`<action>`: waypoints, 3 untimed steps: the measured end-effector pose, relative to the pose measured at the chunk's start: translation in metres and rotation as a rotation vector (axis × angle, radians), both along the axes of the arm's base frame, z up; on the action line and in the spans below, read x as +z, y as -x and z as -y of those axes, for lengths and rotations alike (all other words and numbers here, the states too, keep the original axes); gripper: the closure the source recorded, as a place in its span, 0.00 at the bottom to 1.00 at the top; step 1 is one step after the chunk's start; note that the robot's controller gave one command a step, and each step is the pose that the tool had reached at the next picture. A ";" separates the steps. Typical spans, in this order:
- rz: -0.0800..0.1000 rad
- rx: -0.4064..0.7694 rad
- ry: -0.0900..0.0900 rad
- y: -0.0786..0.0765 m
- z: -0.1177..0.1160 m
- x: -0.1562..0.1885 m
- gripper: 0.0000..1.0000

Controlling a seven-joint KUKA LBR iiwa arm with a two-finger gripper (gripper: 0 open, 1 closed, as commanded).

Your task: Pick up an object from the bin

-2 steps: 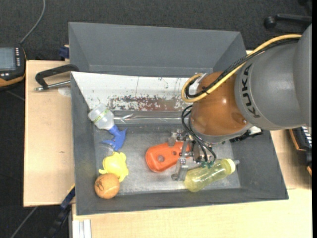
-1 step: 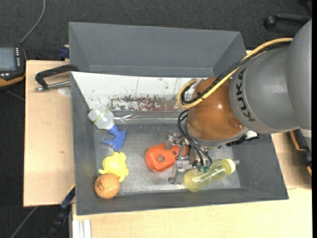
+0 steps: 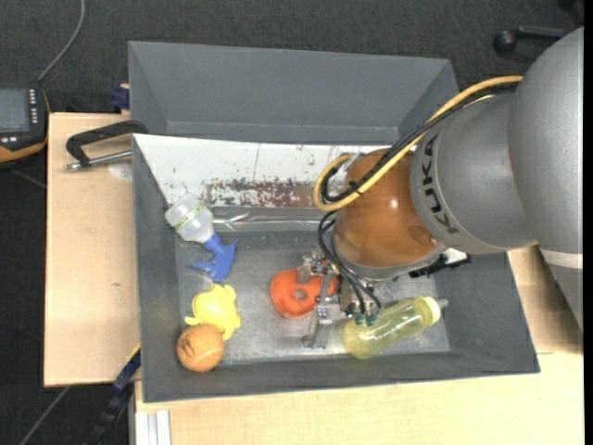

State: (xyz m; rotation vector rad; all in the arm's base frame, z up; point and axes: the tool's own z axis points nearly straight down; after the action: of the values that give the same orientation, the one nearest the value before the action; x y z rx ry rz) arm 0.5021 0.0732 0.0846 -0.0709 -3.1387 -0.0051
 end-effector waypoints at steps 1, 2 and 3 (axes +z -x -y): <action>0.007 0.011 -0.003 -0.007 -0.014 -0.005 1.00; 0.007 0.010 -0.003 -0.007 -0.014 -0.005 1.00; 0.007 0.053 -0.003 -0.023 -0.013 0.036 1.00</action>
Offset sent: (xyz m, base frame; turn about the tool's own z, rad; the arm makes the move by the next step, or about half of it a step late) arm 0.0000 0.0000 0.0000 0.0000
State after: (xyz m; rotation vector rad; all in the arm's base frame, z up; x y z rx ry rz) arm 0.5253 0.0860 0.1202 0.0118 -3.1461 -0.0101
